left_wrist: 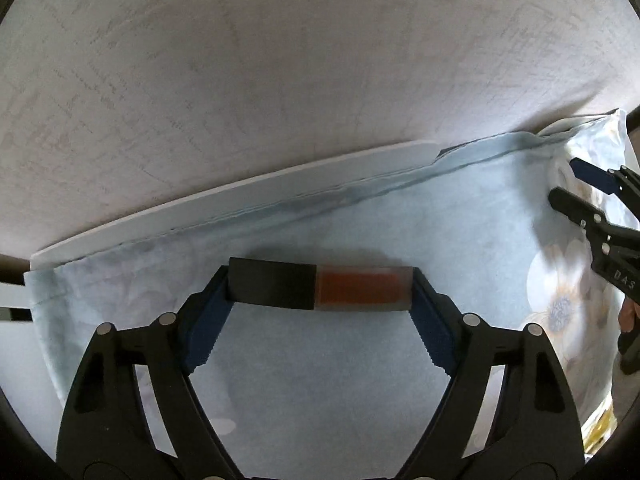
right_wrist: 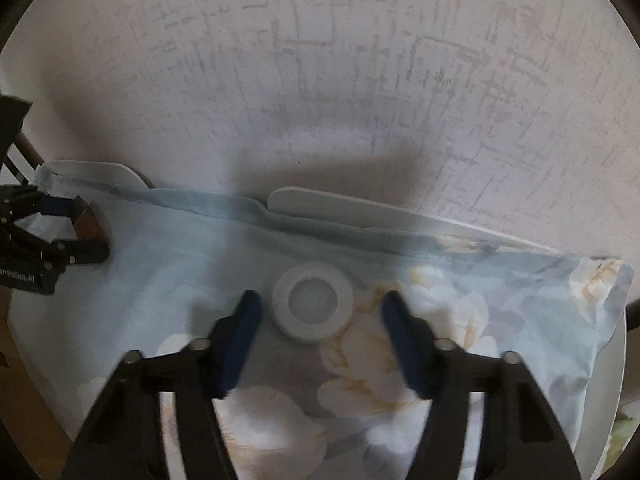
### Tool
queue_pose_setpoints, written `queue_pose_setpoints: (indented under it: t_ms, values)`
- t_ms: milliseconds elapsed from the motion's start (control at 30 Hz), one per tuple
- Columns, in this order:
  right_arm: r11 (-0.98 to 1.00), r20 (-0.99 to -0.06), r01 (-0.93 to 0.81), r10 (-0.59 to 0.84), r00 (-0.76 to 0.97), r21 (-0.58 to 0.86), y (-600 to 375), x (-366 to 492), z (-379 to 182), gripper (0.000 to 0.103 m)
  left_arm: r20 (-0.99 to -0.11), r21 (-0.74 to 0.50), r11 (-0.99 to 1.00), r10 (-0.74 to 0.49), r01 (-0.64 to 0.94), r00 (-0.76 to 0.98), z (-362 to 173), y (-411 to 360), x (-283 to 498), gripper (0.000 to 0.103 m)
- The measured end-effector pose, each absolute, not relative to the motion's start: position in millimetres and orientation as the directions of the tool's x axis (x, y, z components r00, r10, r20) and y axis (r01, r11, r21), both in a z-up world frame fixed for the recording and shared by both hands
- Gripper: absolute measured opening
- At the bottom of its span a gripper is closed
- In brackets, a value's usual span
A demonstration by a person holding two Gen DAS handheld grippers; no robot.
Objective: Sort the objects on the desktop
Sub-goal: 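Grasp the red lip gloss with the left tool while the right tool grasps the clear ring, then carry the lip gloss and clear ring into the box and open both tools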
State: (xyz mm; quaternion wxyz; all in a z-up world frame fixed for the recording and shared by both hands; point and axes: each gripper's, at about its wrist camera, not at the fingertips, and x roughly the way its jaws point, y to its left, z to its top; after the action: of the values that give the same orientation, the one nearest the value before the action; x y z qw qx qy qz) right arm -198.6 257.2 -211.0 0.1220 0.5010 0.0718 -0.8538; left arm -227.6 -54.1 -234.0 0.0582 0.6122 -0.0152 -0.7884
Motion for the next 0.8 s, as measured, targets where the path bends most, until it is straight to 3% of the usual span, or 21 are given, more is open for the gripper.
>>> queue_pose_setpoints:
  t_ms: [67, 333, 800]
  values:
    - [-0.961, -0.869, 0.275, -0.136, -0.475, 0.000, 260, -198, -209, 0.039, -0.963, 0.095, -0.993, -0.110, 0.073, -0.248, -233, -55, -227, 0.083]
    - [-0.960, -0.851, 0.279, -0.154, -0.502, 0.009, 264, -186, -192, 0.039, -0.959, 0.102, -0.994, -0.111, 0.049, -0.260, -217, -53, -221, 0.082]
    - [-0.945, -0.831, 0.327, -0.166, -0.531, -0.020, 295, -126, -115, 0.039, -0.921, 0.049, -0.999, -0.052, 0.016, -0.387, -119, -4, -163, 0.082]
